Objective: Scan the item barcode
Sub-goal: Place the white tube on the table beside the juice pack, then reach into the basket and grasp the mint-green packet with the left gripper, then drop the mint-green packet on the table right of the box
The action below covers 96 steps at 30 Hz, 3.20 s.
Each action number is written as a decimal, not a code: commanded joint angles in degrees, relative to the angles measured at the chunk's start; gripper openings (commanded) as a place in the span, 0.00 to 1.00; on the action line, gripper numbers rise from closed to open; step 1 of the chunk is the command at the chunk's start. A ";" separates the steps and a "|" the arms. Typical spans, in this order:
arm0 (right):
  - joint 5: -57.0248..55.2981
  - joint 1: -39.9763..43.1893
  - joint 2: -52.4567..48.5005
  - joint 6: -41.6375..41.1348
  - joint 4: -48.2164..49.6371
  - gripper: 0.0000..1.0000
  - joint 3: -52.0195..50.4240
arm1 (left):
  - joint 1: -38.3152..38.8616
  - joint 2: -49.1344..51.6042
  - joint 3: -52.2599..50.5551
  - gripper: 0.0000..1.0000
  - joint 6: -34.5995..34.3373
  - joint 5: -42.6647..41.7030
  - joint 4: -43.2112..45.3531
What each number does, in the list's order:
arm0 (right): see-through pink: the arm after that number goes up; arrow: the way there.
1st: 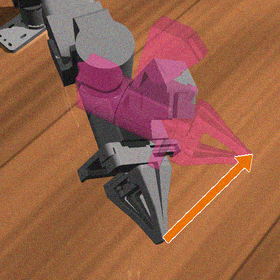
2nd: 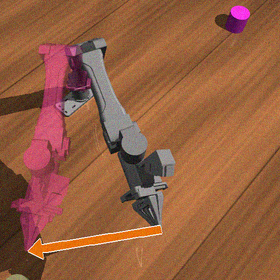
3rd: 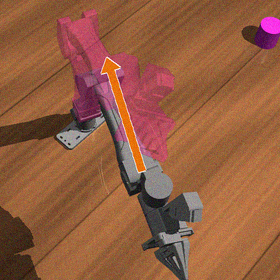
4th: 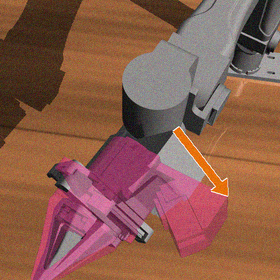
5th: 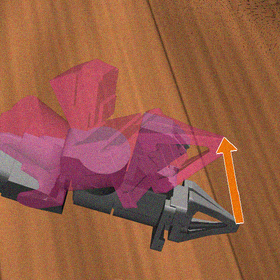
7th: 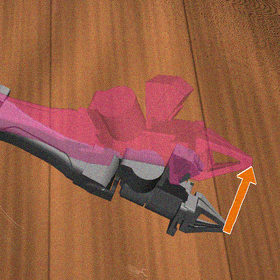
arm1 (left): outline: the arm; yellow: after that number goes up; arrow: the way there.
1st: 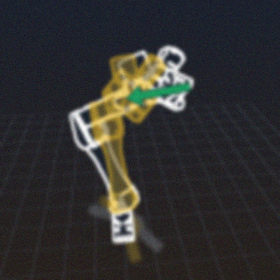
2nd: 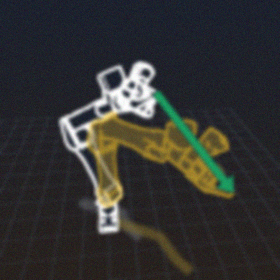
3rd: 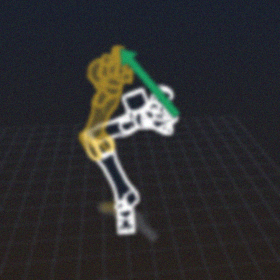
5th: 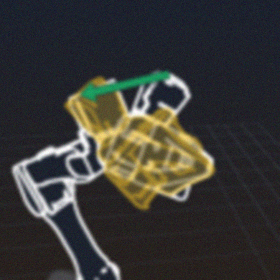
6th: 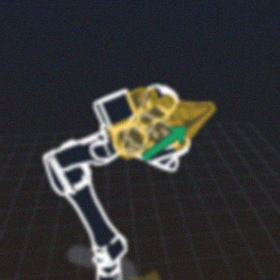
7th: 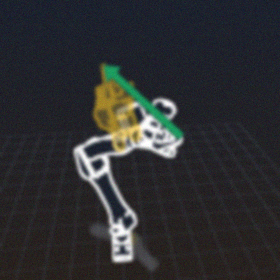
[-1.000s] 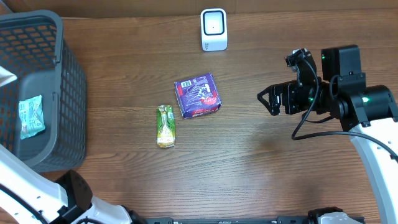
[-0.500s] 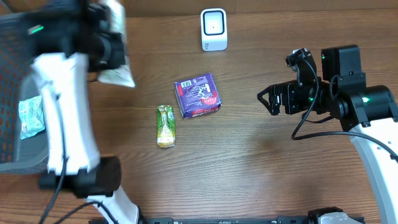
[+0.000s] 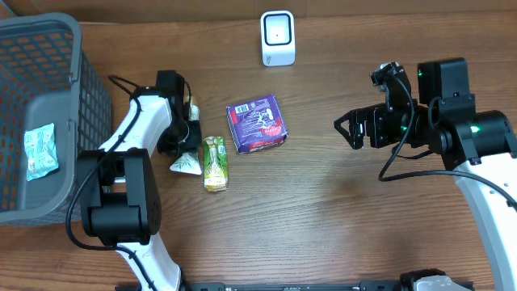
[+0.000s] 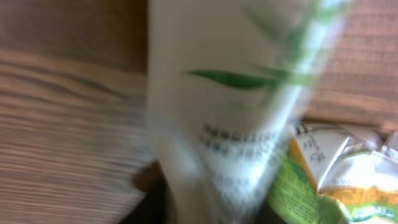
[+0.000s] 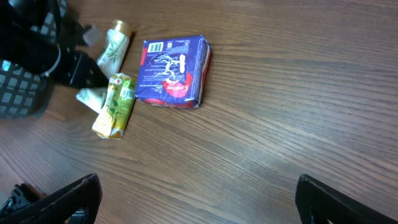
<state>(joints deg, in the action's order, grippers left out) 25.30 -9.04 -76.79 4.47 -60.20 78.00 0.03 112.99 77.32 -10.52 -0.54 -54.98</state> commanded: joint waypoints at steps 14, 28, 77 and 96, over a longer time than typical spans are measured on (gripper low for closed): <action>0.44 -0.24 0.04 0.09 0.94 1.00 1.46 | -12.04 -4.39 66.88 0.63 2.56 -1.33 -35.52; 0.44 -0.24 0.04 0.11 1.25 1.00 1.46 | -40.26 -3.93 53.48 0.57 8.44 -1.01 -29.73; 0.44 -0.24 -1.79 -0.35 0.09 1.00 -0.11 | -40.89 12.74 36.17 0.04 21.07 -4.24 -1.73; 0.46 -0.22 -1.79 -0.39 2.01 1.00 -0.11 | -13.70 -10.43 58.45 0.04 9.05 -11.30 -32.13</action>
<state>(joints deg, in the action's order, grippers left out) 25.30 -9.04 -78.35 4.45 -58.26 78.00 -21.61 100.03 137.62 -0.34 -11.77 -84.20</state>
